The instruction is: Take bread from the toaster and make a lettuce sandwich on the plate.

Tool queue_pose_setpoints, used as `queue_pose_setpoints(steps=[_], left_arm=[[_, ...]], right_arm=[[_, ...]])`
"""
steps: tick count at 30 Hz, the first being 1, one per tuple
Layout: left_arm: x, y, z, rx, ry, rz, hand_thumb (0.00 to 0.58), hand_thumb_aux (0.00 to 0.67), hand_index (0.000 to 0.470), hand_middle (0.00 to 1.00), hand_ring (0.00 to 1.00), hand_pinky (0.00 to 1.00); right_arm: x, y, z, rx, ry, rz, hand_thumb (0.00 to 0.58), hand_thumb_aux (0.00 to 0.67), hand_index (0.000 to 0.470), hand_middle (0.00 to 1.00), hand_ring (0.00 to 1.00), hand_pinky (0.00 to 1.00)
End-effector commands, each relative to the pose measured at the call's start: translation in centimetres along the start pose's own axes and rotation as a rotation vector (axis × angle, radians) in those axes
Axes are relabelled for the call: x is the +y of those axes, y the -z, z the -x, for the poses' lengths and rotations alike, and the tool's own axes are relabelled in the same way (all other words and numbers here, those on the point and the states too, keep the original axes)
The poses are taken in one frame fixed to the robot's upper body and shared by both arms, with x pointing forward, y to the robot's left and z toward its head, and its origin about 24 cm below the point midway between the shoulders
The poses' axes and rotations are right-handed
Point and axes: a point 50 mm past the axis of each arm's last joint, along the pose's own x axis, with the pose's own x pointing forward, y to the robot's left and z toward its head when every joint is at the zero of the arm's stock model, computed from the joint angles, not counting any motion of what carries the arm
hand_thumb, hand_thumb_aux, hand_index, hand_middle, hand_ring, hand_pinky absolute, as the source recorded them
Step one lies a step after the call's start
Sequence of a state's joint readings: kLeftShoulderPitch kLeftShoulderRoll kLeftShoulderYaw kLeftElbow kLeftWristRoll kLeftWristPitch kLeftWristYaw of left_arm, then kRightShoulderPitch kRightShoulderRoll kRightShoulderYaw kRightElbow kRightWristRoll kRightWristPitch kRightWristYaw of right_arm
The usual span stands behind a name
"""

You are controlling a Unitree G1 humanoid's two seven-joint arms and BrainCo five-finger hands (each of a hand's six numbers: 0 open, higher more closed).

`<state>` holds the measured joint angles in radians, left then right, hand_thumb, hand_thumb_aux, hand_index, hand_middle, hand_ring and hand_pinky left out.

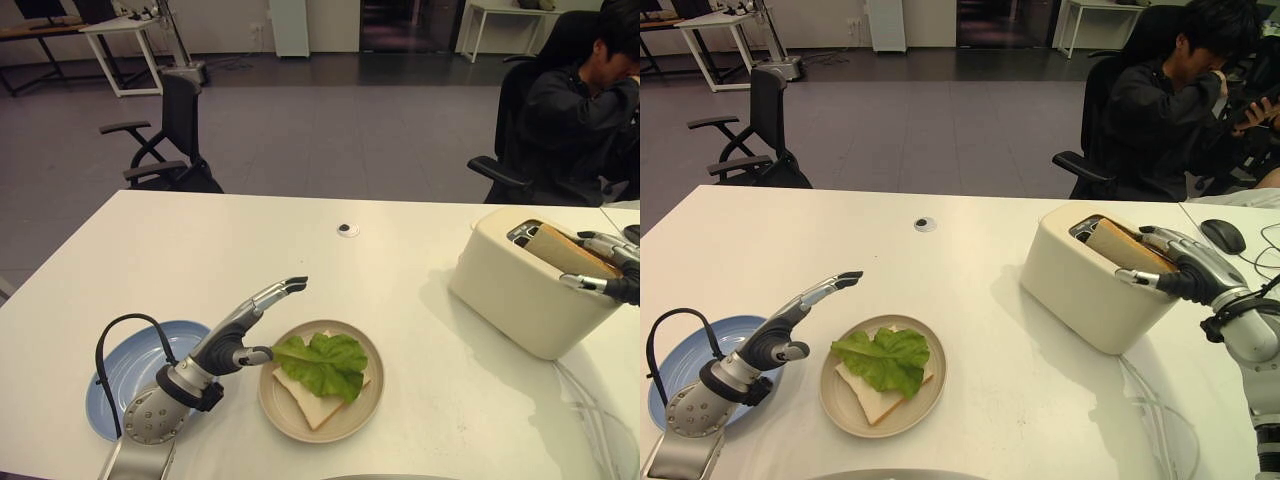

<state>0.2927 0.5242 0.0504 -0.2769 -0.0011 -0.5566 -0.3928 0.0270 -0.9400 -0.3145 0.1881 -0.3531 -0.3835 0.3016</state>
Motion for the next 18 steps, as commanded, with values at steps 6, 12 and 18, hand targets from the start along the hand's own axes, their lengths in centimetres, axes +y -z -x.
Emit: queue_pose_setpoints(steps=[6, 12, 18], left_arm=[[0.0, 0.4, 0.0, 0.015, 0.014, -0.021, 0.000, 0.000, 0.000, 0.00, 0.00, 0.00], [0.0, 0.8, 0.1, 0.028, 0.008, -0.020, 0.000, 0.000, 0.000, 0.00, 0.00, 0.00], [0.6, 0.7, 0.2, 0.021, -0.014, -0.053, 0.000, 0.000, 0.000, 0.00, 0.00, 0.00]], right_arm=[[-1.2, -0.6, -0.3, -0.060, 0.058, -0.155, 0.580, 0.670, 0.470, 0.00, 0.00, 0.00], [-2.5, 0.7, -0.4, -0.018, 0.121, -0.294, 0.580, 0.670, 0.470, 0.00, 0.00, 0.00], [-6.9, -2.1, 0.0, -0.263, 0.119, -0.563, 0.580, 0.670, 0.470, 0.00, 0.00, 0.00]])
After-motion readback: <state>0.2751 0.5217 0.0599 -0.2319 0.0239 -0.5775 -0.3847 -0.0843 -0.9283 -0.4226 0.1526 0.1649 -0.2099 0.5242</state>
